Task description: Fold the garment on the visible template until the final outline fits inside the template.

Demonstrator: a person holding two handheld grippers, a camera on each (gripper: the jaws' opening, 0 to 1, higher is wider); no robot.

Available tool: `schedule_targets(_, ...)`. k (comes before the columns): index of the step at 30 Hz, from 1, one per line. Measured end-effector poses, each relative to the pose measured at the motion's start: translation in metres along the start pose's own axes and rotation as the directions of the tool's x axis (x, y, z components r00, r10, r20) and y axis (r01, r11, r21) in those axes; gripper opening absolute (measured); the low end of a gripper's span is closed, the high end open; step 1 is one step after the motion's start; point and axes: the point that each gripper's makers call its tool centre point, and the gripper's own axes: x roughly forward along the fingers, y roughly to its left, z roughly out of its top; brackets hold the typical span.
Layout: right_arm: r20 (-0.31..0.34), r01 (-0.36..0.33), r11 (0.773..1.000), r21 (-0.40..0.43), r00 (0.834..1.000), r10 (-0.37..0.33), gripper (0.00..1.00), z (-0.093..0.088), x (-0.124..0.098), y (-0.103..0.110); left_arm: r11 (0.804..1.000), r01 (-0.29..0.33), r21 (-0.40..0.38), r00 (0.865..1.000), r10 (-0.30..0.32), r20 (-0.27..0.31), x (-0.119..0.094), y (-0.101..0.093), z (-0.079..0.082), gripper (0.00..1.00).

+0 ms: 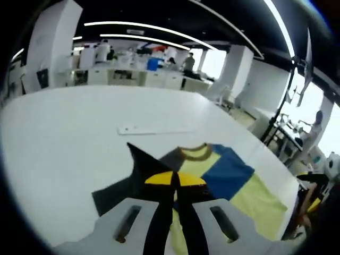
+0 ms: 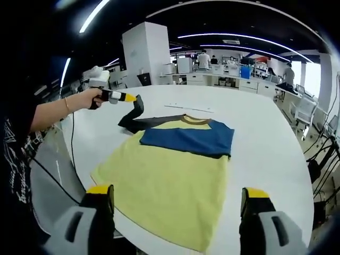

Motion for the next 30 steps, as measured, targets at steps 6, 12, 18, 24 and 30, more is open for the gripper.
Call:
schedule_targets(6,0.000,0.000,1.000,0.003,1.000,0.000,1.00,-0.001,0.001,-0.001,0.999,0.039,-0.008,0.999,-0.039,0.020,0.012,-0.020,0.010,0.00)
schedule_targets(12,-0.005,0.009,1.000,0.011,1.000,-0.009,1.00,-0.004,-0.001,-0.004,0.997,0.080,-0.007,0.997,-0.079,0.026,0.026,-0.041,0.017,0.00)
schedule_targets(18,-0.010,0.018,1.000,0.020,1.000,-0.017,1.00,-0.007,-0.002,-0.006,0.994,0.109,-0.011,0.994,-0.109,0.028,0.035,-0.060,0.019,0.00)
schedule_targets(24,-0.018,0.018,1.000,0.020,1.000,-0.017,1.00,-0.009,-0.002,-0.007,0.990,0.139,-0.011,0.990,-0.139,0.023,0.045,-0.077,0.018,0.00)
schedule_targets(30,-0.018,0.020,1.000,0.018,1.000,-0.020,1.00,-0.007,-0.002,-0.008,0.988,0.149,0.030,0.989,-0.149,0.016,0.055,-0.091,0.018,0.00)
